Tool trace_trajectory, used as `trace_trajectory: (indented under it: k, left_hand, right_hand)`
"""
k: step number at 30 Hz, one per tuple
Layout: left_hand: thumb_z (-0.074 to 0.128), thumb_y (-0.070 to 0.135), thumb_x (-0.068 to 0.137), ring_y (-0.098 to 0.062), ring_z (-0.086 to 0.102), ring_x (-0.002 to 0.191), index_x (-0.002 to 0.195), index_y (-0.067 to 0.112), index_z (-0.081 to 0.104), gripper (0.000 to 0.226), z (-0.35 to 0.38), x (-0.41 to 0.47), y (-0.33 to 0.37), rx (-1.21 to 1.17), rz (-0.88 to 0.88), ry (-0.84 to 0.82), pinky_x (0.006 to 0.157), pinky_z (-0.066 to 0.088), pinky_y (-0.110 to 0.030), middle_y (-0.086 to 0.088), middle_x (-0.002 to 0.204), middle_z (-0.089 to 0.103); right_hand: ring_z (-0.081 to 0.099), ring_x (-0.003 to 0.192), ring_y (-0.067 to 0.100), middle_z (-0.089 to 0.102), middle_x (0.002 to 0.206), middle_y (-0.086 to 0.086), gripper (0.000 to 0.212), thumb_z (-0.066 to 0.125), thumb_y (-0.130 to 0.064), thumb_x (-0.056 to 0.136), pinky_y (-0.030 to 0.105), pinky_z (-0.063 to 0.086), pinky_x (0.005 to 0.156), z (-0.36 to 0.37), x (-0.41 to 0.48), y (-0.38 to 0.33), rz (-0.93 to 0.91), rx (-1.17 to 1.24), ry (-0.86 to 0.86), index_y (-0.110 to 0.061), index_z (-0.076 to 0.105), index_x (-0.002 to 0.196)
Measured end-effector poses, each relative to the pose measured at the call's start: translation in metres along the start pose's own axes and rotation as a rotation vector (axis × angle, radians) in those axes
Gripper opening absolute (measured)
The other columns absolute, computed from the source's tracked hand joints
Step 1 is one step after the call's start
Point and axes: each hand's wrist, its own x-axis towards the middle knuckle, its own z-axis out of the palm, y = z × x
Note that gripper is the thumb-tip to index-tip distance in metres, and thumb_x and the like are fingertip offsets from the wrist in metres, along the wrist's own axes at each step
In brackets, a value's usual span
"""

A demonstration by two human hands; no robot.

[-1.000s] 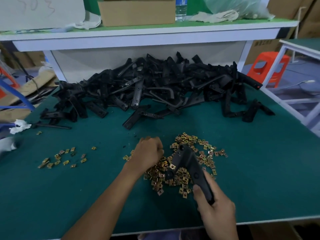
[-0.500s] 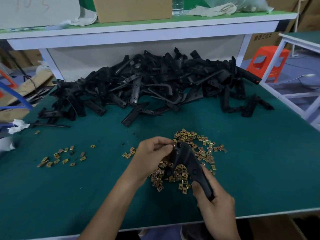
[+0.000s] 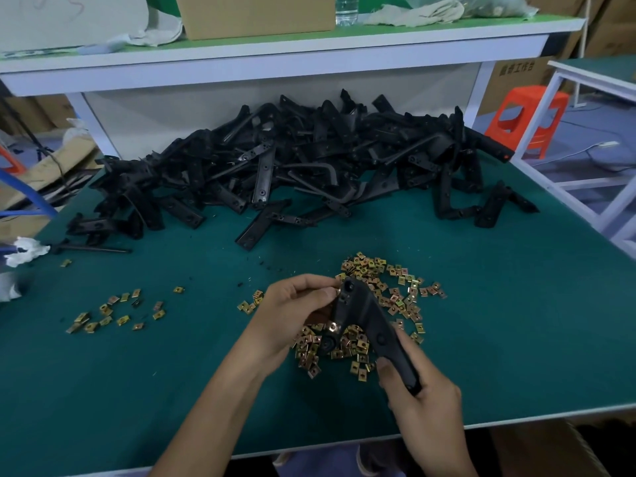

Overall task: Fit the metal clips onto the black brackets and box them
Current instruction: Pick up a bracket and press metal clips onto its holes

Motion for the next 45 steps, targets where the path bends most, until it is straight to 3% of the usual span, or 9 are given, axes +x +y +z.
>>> trace_trajectory:
  k: [6, 14, 22, 26, 29, 32, 40, 42, 45]
  left_hand:
    - [0.071, 0.012, 0.086, -0.02, 0.069, 0.079, 0.105, 0.003, 0.076, 0.022, -0.001, -0.001, -0.001, -0.096, -0.033, -0.025, 0.072, 0.057, -0.028, -0.016, 0.094, 0.074]
    - [0.069, 0.003, 0.09, -0.02, 0.073, 0.081, 0.096, 0.009, 0.08, 0.014, -0.001, -0.002, 0.006, 0.053, -0.003, -0.004, 0.075, 0.058, -0.027, -0.016, 0.095, 0.077]
    - [0.071, 0.009, 0.092, -0.012, 0.07, 0.079, 0.101, 0.006, 0.076, 0.011, 0.007, -0.001, 0.01, 0.284, -0.072, 0.044, 0.07, 0.056, -0.022, -0.011, 0.093, 0.078]
    - [0.07, 0.017, 0.093, -0.009, 0.073, 0.087, 0.105, 0.014, 0.077, 0.014, 0.015, -0.002, 0.007, 0.315, -0.044, 0.051, 0.076, 0.056, -0.018, -0.001, 0.094, 0.079]
    - [0.079, 0.037, 0.081, -0.001, 0.071, 0.096, 0.113, 0.026, 0.071, 0.034, 0.028, -0.008, -0.004, 0.295, 0.018, 0.123, 0.082, 0.055, -0.022, 0.014, 0.1, 0.076]
    - [0.078, 0.053, 0.071, 0.003, 0.068, 0.087, 0.099, 0.035, 0.069, 0.035, 0.04, -0.009, -0.012, 0.453, 0.112, 0.285, 0.075, 0.053, -0.022, 0.022, 0.094, 0.072]
    - [0.073, 0.047, 0.085, 0.008, 0.059, 0.097, 0.104, 0.038, 0.066, 0.022, 0.061, -0.015, 0.0, 0.631, 0.235, 0.336, 0.08, 0.046, -0.017, 0.025, 0.103, 0.064]
    - [0.072, 0.047, 0.087, 0.01, 0.052, 0.11, 0.113, 0.043, 0.063, 0.028, 0.062, -0.019, 0.004, 0.692, 0.297, 0.246, 0.087, 0.04, -0.013, 0.031, 0.112, 0.06]
    - [0.076, 0.044, 0.086, 0.009, 0.046, 0.12, 0.122, 0.046, 0.059, 0.04, 0.059, -0.025, 0.008, 0.755, 0.369, 0.207, 0.096, 0.038, -0.013, 0.032, 0.12, 0.056]
  right_hand:
    - [0.062, 0.065, 0.014, 0.07, 0.073, -0.004, 0.051, 0.071, -0.029, 0.087, 0.04, 0.055, 0.07, 0.0, 0.0, 0.0, 0.007, 0.019, 0.022, -0.069, 0.058, 0.115]
    - [0.06, 0.061, 0.015, 0.065, 0.068, -0.004, 0.06, 0.069, -0.026, 0.091, 0.029, 0.05, 0.062, -0.002, 0.002, -0.003, -0.015, -0.036, -0.018, -0.079, 0.052, 0.112]
    - [0.051, 0.056, 0.003, 0.056, 0.061, -0.006, 0.054, 0.072, -0.023, 0.089, 0.018, 0.039, 0.054, 0.001, 0.004, 0.002, -0.052, -0.199, -0.017, -0.056, 0.057, 0.129]
    - [0.056, 0.057, 0.003, 0.058, 0.06, -0.013, 0.05, 0.07, -0.027, 0.092, 0.024, 0.046, 0.06, 0.003, 0.006, 0.004, -0.03, -0.222, -0.029, -0.05, 0.056, 0.135]
    - [0.07, 0.075, 0.016, 0.072, 0.083, -0.006, 0.049, 0.066, -0.034, 0.094, 0.04, 0.056, 0.072, 0.004, 0.005, 0.005, -0.004, -0.167, -0.024, -0.058, 0.046, 0.132]
    - [0.072, 0.083, 0.015, 0.075, 0.096, -0.007, 0.046, 0.062, -0.04, 0.096, 0.039, 0.057, 0.077, 0.005, 0.002, 0.005, 0.008, -0.148, -0.012, -0.06, 0.04, 0.131]
    - [0.07, 0.068, 0.011, 0.073, 0.08, -0.006, 0.033, 0.049, -0.047, 0.098, 0.03, 0.057, 0.061, 0.002, 0.004, 0.013, 0.017, 0.024, -0.038, -0.06, 0.051, 0.128]
    - [0.071, 0.074, 0.015, 0.074, 0.082, 0.001, 0.027, 0.048, -0.05, 0.097, 0.04, 0.059, 0.069, 0.001, 0.006, 0.016, 0.053, 0.086, -0.084, -0.052, 0.058, 0.123]
    - [0.073, 0.092, 0.027, 0.076, 0.096, 0.009, 0.016, 0.053, -0.032, 0.103, 0.05, 0.056, 0.082, -0.001, 0.009, 0.016, 0.096, 0.292, -0.091, -0.042, 0.061, 0.114]
